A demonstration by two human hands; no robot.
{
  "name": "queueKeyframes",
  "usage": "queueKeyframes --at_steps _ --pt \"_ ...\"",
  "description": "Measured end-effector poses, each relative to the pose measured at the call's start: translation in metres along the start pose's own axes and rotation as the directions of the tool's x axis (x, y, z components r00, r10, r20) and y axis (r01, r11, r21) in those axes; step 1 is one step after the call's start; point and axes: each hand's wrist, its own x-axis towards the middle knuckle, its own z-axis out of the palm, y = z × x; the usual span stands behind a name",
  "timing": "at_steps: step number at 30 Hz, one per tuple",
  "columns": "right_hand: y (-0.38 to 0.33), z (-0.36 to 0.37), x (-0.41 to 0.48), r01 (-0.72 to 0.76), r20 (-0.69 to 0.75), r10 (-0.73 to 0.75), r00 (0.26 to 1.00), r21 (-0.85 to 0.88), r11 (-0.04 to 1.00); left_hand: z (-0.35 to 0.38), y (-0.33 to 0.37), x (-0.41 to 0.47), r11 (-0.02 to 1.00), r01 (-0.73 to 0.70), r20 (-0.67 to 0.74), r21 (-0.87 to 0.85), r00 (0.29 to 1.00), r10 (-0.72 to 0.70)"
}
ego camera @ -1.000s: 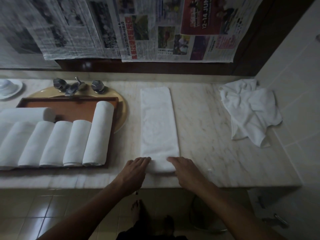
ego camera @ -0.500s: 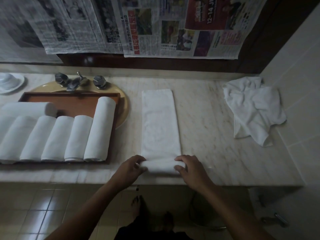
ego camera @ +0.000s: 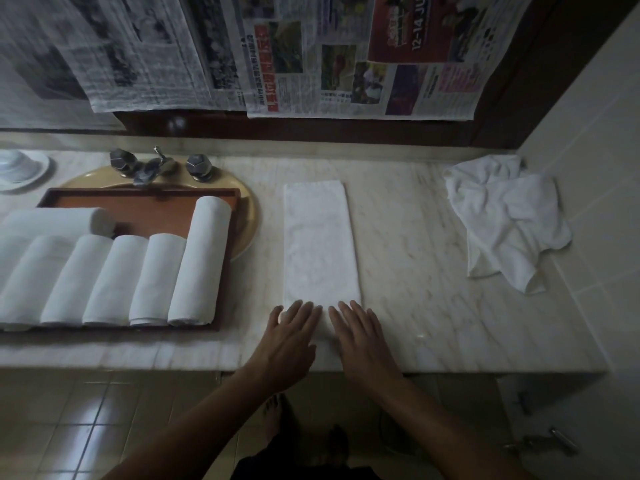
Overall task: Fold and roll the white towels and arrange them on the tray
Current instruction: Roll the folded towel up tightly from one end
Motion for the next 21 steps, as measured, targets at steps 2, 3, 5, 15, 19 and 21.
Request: queueKeyframes --at_steps 2,3,5,15,19,21 --pt "0.003 -0.004 0.007 0.006 0.052 -0.006 0.999 -0.005 1.000 0.005 -0.011 0.001 0.998 0.012 0.044 0.054 0.999 -0.014" --pt "0.005 -0.007 0.010 0.013 0.077 -0.012 0.997 -0.007 1.000 0.005 -0.018 0.000 0.998 0.020 0.053 0.063 0.998 -0.023" --pt "0.008 -0.011 0.012 0.042 0.094 -0.042 0.995 0.000 0.999 0.003 -0.030 -0.003 0.997 0.013 0.042 0.072 0.999 -0.016" --pt "0.004 -0.032 -0.021 0.051 0.170 -0.076 0.982 0.150 0.987 0.003 -0.034 -0.054 0.981 -0.072 0.017 -0.182 0.997 0.077" --pt "0.008 -0.042 -0.013 -0.068 0.254 -0.017 0.967 0.325 0.943 -0.001 -0.037 -0.052 0.946 0.013 0.055 -0.324 0.998 0.005" --pt "0.013 -0.045 -0.005 -0.098 0.281 0.002 0.960 0.329 0.939 -0.003 -0.041 -0.046 0.928 0.056 0.079 -0.368 0.996 -0.028"
